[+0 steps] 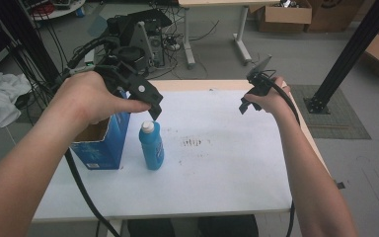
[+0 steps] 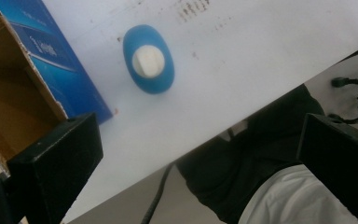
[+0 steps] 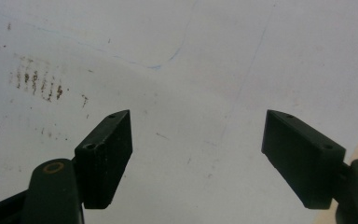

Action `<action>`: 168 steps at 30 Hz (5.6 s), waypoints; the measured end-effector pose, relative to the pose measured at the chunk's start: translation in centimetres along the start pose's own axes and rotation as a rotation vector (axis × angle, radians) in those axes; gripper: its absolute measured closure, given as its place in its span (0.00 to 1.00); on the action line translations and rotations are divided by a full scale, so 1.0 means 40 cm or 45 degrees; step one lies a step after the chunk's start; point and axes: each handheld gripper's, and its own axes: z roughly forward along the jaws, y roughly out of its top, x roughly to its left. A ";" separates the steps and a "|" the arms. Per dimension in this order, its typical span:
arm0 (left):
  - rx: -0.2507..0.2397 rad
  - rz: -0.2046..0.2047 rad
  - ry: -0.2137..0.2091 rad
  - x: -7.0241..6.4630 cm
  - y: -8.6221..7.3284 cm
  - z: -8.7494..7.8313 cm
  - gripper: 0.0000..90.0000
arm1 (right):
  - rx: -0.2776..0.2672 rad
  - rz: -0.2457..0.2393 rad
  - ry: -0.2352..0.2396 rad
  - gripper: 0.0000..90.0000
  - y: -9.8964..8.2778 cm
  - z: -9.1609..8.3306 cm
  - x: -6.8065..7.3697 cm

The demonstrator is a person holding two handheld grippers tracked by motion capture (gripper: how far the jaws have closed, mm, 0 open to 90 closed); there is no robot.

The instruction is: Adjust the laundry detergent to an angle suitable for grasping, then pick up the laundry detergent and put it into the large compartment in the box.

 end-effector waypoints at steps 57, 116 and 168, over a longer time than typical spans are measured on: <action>0.026 -0.080 0.029 0.032 0.078 0.142 0.01 | -0.008 -0.037 -0.020 0.25 -0.005 0.007 -0.001; 0.184 -0.183 0.081 0.091 0.096 0.426 0.01 | -0.015 -0.045 0.011 0.25 -0.010 0.040 -0.018; 0.190 -0.210 0.119 0.096 0.104 0.445 0.29 | -0.015 -0.059 0.012 0.25 -0.007 0.042 -0.015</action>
